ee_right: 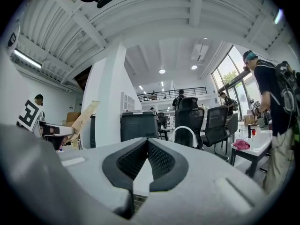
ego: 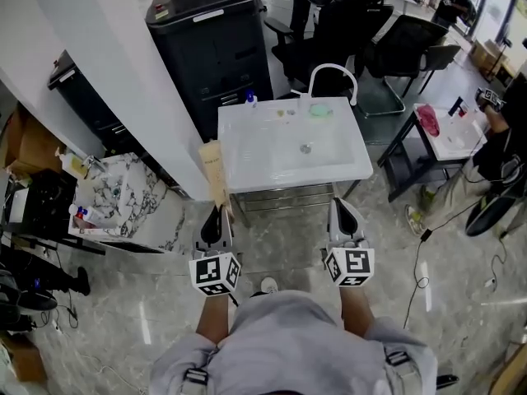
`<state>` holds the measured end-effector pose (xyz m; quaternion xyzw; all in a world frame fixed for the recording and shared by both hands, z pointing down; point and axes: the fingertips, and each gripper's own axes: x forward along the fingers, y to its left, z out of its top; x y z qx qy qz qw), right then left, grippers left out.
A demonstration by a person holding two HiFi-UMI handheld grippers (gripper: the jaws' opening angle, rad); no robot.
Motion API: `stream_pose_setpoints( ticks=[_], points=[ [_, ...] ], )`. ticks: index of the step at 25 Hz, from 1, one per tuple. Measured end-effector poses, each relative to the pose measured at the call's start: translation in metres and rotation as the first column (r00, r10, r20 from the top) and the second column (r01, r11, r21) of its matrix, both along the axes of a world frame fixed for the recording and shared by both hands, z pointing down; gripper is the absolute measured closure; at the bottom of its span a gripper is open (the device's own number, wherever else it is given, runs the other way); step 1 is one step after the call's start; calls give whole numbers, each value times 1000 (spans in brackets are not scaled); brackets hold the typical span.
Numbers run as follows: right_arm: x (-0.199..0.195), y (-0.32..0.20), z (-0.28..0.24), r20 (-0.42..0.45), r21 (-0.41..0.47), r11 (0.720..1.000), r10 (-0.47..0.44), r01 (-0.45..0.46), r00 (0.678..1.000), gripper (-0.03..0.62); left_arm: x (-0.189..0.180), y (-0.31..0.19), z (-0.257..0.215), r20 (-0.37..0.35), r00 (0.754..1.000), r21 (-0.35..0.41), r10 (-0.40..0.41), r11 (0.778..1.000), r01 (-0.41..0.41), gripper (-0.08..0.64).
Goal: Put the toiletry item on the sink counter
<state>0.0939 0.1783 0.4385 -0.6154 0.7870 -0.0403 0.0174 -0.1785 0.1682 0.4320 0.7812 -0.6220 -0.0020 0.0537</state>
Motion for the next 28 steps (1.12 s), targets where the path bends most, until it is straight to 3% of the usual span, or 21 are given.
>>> stream_pose_setpoints(
  ticks=[13,28],
  points=[
    [-41,-45,-1,-22,-4,999,39,-39,999,588,-35,-55,1,-10,999,1,50,999,-50,526],
    [-69,-69,10,-36,-35,999,-17,16,999,588,-47,-65,16,-40,999,-33,32,999,-33,526]
  ],
)
